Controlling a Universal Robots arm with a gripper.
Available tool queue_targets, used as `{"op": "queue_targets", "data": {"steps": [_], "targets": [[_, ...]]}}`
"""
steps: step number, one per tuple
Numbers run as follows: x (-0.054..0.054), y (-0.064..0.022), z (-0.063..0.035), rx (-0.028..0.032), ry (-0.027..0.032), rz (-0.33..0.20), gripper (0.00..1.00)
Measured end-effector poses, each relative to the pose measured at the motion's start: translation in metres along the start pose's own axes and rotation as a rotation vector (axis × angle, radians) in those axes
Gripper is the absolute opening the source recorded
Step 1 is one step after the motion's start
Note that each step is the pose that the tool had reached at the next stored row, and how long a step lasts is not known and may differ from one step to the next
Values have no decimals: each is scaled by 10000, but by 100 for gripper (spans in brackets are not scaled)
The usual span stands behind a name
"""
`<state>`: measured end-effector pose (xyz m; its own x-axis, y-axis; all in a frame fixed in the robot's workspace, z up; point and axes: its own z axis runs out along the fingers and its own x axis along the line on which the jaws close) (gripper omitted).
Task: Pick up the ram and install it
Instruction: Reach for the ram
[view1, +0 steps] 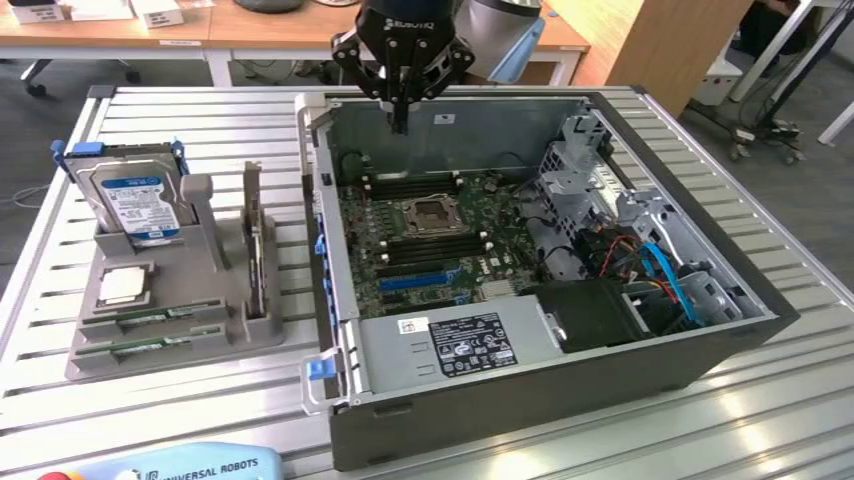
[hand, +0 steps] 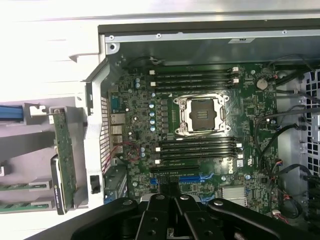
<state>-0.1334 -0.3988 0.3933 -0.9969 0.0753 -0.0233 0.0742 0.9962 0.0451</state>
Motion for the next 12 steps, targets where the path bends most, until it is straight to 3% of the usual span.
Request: {"op": "queue_targets", "data": {"steps": [12], "targets": [[203, -15, -6, 1, 1, -1, 10]]}}
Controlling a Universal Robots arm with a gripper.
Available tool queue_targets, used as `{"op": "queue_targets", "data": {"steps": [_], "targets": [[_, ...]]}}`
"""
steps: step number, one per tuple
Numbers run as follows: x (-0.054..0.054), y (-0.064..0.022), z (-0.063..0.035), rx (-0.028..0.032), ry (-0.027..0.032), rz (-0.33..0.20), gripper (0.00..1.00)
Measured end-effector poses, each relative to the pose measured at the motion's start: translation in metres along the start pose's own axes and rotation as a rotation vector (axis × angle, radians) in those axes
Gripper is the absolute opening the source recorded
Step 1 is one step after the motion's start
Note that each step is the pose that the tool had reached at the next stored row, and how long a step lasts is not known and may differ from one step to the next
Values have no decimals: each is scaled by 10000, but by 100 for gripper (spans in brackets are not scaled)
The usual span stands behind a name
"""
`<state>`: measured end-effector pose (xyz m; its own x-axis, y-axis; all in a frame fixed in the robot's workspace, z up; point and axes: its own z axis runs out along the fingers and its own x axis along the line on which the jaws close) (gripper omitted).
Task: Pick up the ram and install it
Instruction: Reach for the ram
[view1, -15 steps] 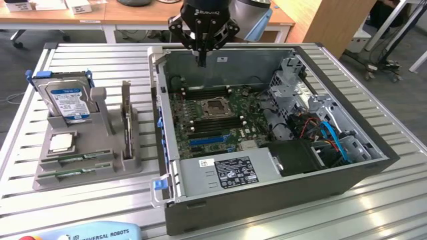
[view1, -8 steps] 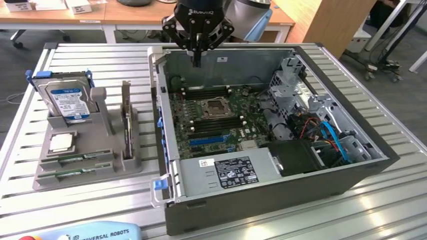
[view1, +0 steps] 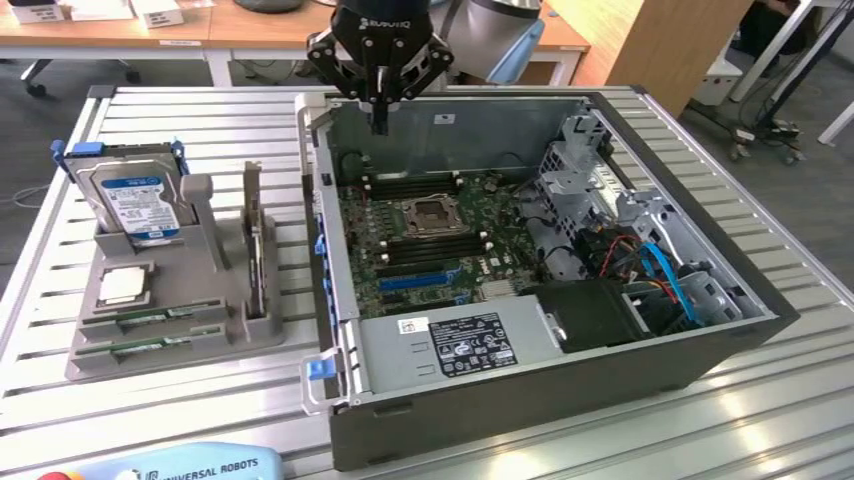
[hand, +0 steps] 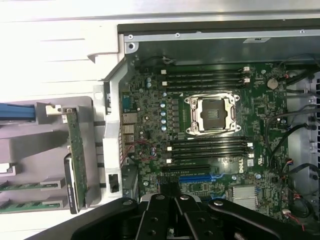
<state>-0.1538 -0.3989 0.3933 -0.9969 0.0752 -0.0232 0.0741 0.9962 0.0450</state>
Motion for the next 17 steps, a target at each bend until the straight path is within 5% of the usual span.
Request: {"op": "queue_targets", "data": {"steps": [17], "targets": [[376, -28, -10, 0, 0, 0, 10]]}}
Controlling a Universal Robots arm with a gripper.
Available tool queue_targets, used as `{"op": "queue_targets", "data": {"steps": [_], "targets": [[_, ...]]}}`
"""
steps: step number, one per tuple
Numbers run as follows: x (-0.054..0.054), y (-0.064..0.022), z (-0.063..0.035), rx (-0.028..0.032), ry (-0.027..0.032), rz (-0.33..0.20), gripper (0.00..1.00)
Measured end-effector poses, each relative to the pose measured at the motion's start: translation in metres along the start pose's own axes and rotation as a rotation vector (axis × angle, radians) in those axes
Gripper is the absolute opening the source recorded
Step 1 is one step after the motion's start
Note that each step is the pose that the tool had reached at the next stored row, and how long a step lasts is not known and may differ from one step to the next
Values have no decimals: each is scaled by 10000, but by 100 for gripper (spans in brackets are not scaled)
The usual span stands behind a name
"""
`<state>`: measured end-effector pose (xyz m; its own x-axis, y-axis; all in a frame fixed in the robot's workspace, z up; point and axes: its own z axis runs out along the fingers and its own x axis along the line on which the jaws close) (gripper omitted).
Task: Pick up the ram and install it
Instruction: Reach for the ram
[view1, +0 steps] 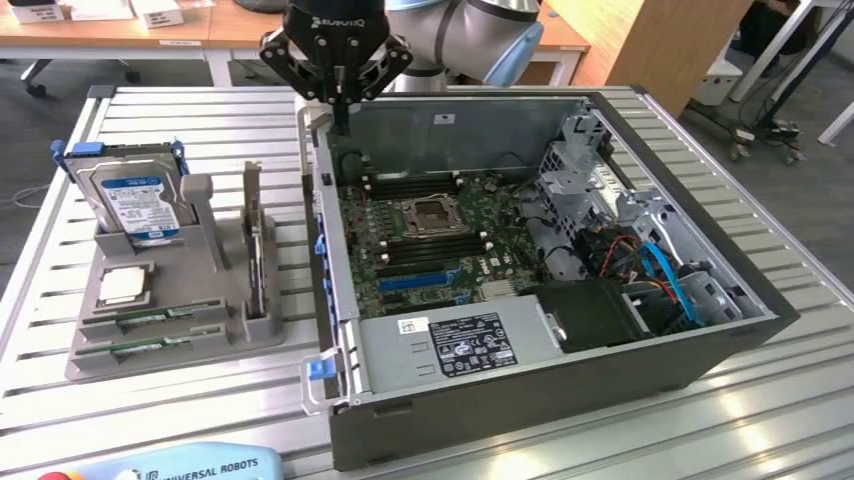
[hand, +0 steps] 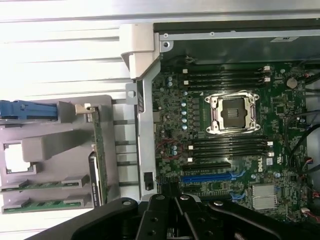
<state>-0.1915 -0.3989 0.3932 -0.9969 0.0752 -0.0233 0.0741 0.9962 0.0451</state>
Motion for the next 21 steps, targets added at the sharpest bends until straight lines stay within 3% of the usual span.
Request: {"op": "queue_targets", "data": {"steps": [21], "targets": [[571, -42, -15, 0, 0, 0, 10]]}}
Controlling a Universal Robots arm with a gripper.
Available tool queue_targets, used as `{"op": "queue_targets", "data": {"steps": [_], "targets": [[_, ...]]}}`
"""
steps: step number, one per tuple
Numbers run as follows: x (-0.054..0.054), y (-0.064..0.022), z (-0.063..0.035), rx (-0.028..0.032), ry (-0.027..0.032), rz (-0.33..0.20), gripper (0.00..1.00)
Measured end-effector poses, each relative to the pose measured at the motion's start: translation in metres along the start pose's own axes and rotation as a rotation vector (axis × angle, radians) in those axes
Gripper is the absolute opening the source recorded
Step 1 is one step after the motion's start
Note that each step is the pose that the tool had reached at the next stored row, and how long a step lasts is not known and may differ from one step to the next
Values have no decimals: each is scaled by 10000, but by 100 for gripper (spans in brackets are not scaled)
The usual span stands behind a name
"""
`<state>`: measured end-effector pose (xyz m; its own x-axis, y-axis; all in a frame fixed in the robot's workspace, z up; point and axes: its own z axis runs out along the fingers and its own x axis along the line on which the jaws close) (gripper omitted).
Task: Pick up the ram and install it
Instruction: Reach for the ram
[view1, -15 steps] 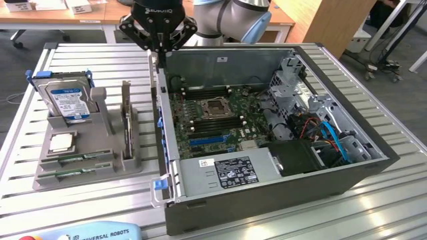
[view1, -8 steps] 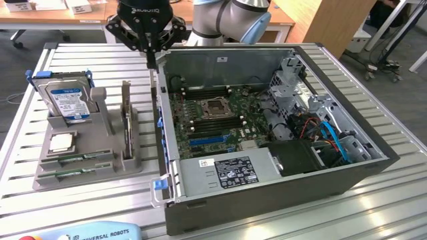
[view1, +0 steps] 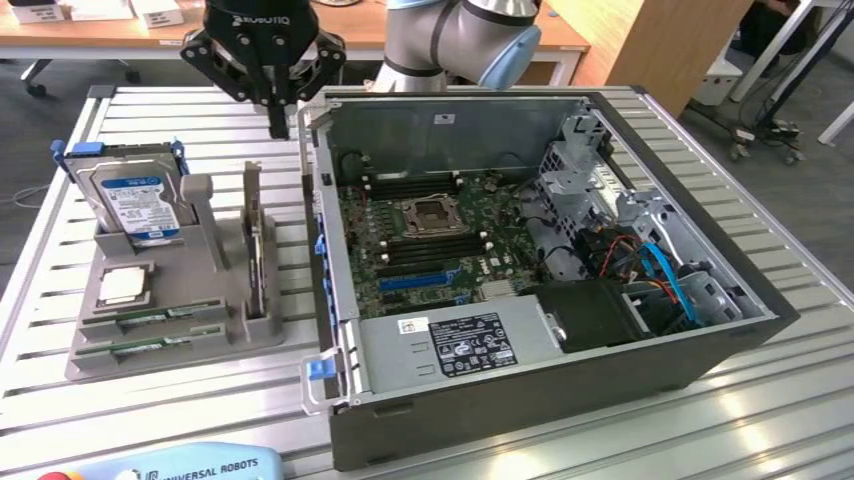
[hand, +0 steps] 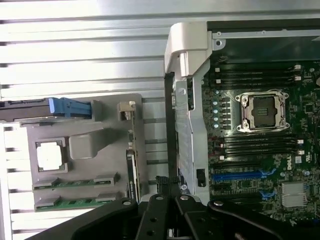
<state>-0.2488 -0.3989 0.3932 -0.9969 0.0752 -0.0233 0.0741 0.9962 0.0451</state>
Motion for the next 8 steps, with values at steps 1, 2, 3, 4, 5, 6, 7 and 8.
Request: {"op": "queue_targets", "data": {"steps": [1, 2, 3, 4, 5, 6, 7, 8], "targets": [[28, -2, -1, 1, 0, 0, 10], [56, -4, -2, 1, 0, 1, 10], [85, -6, -2, 0, -1, 1, 10], [113, -8, -3, 0, 0, 2, 10], [141, -10, -4, 0, 0, 1, 10], [167, -12, -5, 0, 0, 1, 10], [193, -14, -5, 0, -1, 0, 10], [218, -16, -6, 0, 0, -1, 10]]}}
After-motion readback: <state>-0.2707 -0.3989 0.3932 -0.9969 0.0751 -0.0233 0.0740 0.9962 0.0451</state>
